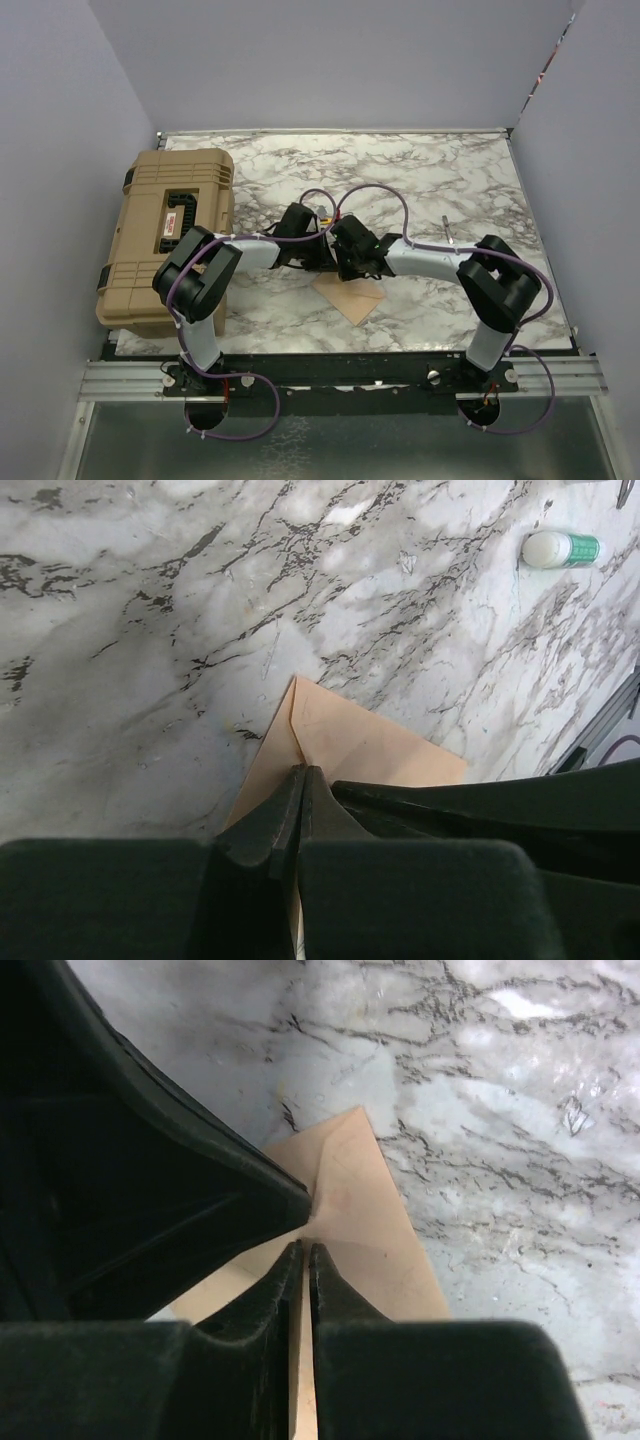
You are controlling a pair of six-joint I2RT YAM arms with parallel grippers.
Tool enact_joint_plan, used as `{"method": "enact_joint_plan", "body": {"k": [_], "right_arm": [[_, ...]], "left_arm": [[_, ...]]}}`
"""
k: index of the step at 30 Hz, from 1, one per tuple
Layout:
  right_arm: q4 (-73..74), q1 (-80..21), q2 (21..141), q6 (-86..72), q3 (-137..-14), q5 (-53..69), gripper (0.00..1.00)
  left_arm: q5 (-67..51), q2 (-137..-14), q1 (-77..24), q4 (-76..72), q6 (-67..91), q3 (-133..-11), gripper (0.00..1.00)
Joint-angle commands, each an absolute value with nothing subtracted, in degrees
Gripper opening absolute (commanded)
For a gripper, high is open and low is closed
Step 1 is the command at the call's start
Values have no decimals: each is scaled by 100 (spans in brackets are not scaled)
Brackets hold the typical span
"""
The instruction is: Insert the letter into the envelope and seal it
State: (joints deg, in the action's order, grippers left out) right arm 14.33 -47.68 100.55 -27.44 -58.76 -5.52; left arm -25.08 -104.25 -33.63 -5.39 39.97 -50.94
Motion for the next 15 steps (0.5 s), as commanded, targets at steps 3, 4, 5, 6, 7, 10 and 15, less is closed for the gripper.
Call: {"method": "enact_joint_plan", "body": {"k": [3,4,5,6,7,10,15], "right_arm": [[1921,-4926,10220,-3044,-5783,-857,4],[1906,-4930,10181,-3096,-5715,-816,4],[1874,-4936,10093,-3160,-5649,-746,3],[1835,-4931,10031,-3190,-5579,-679,3],[1788,-4931,9988,-3231,-5512,-602,3],[1747,-4936,9924,-3329,-5371,-427,2],[1775,-4942,9792,-3489,-5146,-312,2]], "left_arm": [[-2550,-10453,-3219,-80,3972,-4934,0],[-2557,-10444,-3201,-79,3973,-4953,0],[-2570,-10451,-3195,-79,3973,-4969,0],[-2581,-10457,-3189,-79,3973,-4980,0],[-2596,-10465,-3178,-79,3978,-4995,0],[-2627,-10493,-3160,-79,3982,-5029,0],[-2665,-10514,-3139,-79,3956,-5100,0]]}}
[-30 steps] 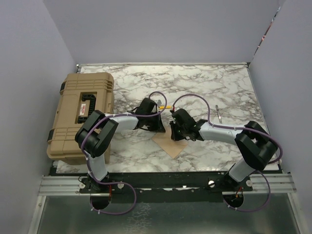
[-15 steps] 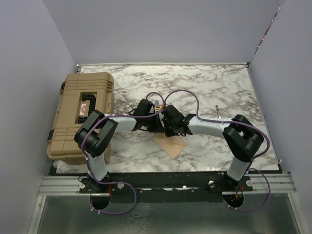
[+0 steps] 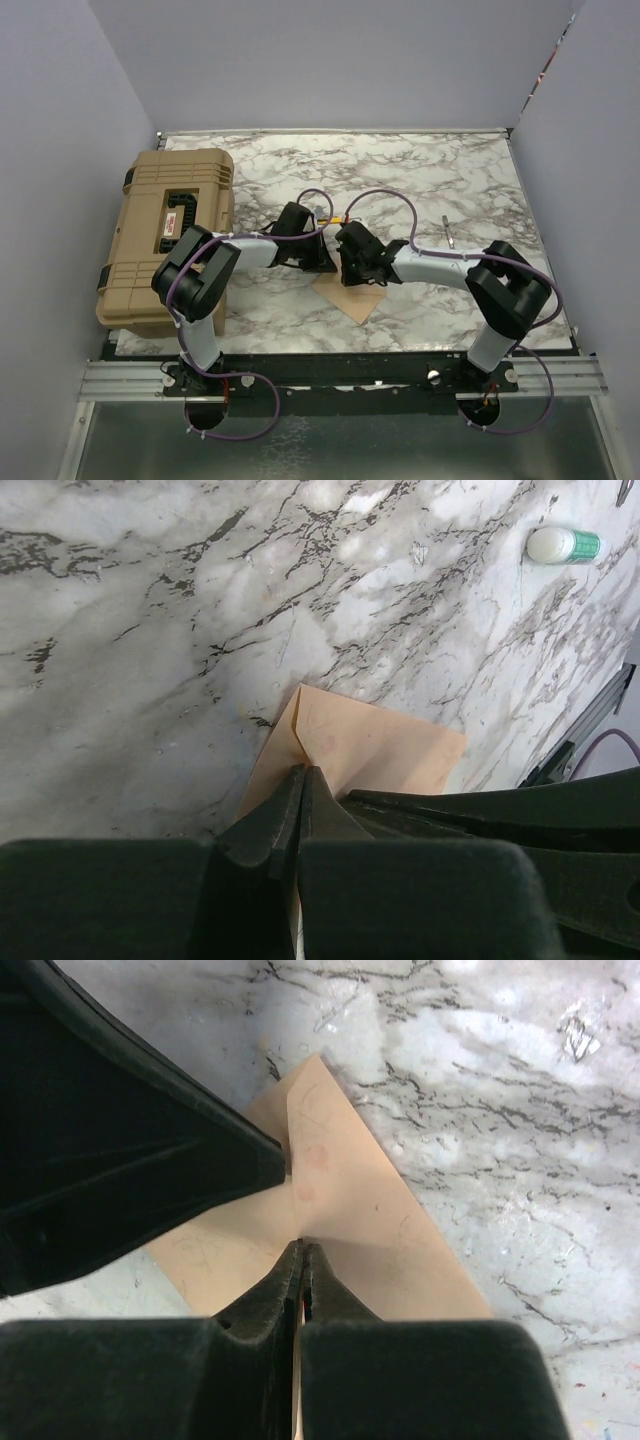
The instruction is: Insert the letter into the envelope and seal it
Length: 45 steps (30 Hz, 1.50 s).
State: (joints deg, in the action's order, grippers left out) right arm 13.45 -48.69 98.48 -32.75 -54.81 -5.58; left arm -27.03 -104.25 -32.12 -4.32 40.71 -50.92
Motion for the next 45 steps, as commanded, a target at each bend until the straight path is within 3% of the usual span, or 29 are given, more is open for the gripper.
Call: {"method": "enact_joint_plan", "body": {"k": [1,16,22,31,45], "right_arm": [[1783,-4943,9751,-3518,-5106,-306,2],[1821,-4944,9923,-3981,-5184,-393,0],[1828,-4939,9871,-4002,-5222,-369,1],[2062,-4945,9876,-4008,-5380,-442,10],[2424,-4939,9516,-4640,-4675,-435,5]], "left_arm": [[-2683,-10519,-3140,-79,3955,-5113,0],[-3083,-9933,-3129,-316,3857,-5376,0],[-3201,-10293,-3153,-720,4092,-5217,0],[-3043,-10748,-3199,-694,4032,-5030,0],[-2592,-10966,-3173,-72,3685,-5294,0]]}}
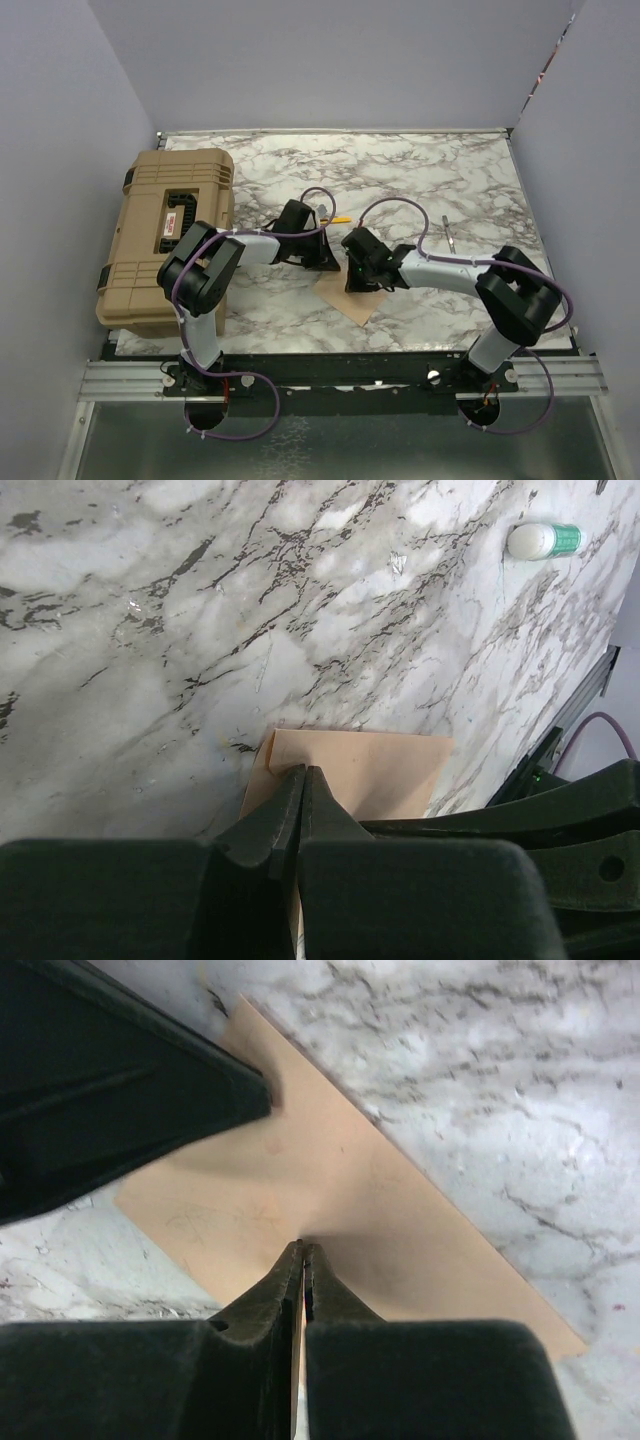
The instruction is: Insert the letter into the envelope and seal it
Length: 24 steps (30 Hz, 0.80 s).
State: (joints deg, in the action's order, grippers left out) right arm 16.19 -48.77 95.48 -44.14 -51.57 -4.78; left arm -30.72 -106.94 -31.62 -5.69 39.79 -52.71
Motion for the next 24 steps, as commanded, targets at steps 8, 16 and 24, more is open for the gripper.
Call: {"method": "enact_joint_plan", "body": {"k": [8,16,24], "right_arm": [[2413,-4939,9419,-4461,-4874,-549,4],[2596,-4944,9596,-3978,-5911,-1076,8],[2639,-4939,10233,-3727,-6170,-1032,24]], "left_arm": [[-2626,-11003,-3173,-34,3665,-5318,0],[-2680,-11004,-3172,-26,3630,-5269,0],[-2707,-11048,-3173,-26,3621,-5282,0]]}}
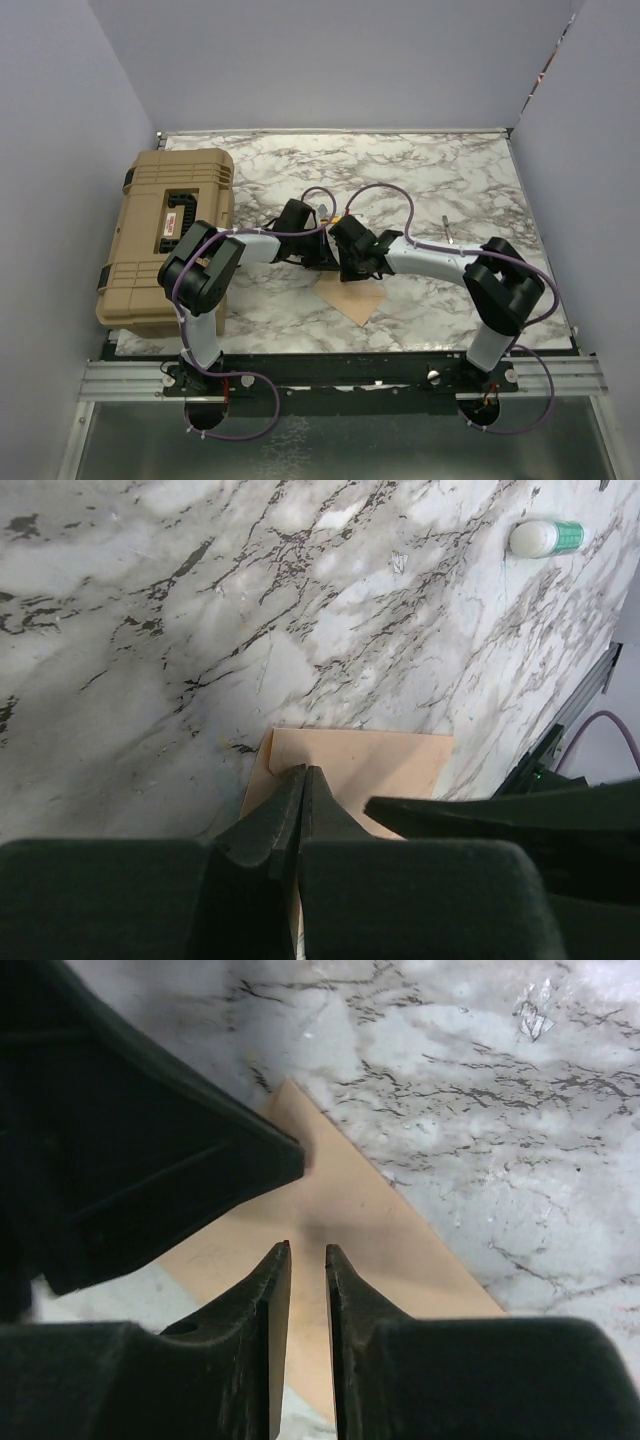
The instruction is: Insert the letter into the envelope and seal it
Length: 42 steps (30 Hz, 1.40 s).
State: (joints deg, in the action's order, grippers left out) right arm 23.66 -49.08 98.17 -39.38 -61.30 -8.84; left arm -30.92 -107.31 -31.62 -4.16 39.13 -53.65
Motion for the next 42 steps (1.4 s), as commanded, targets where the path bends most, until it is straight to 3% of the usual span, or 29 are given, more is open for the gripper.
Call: {"method": "enact_joint_plan", "body": {"k": [1,11,25,36,42], "right_arm": [[2649,-4939,10265,-3727,-6139,-1021,23],[3313,-4953,10089,-3864,-5757,-1141,12],[3614,-4957,9783,-3878,-5274,-936,8],[3989,-4957,9743,-3415,-5630,-1142,7],[3820,-4957,9473,-3319,-6163,-1240,12]], "left_arm": [[-2707,-11048,-3173,-26,3621,-5282,0],[-2656,-11057,-3173,-14,3597,-5332,0],[-2637,-11136,-3173,180,3538,-5474,0],[-2618,-11164,-3172,286,3463,-5520,0],[-2645,-11171,-3173,331,3422,-5535,0]]}}
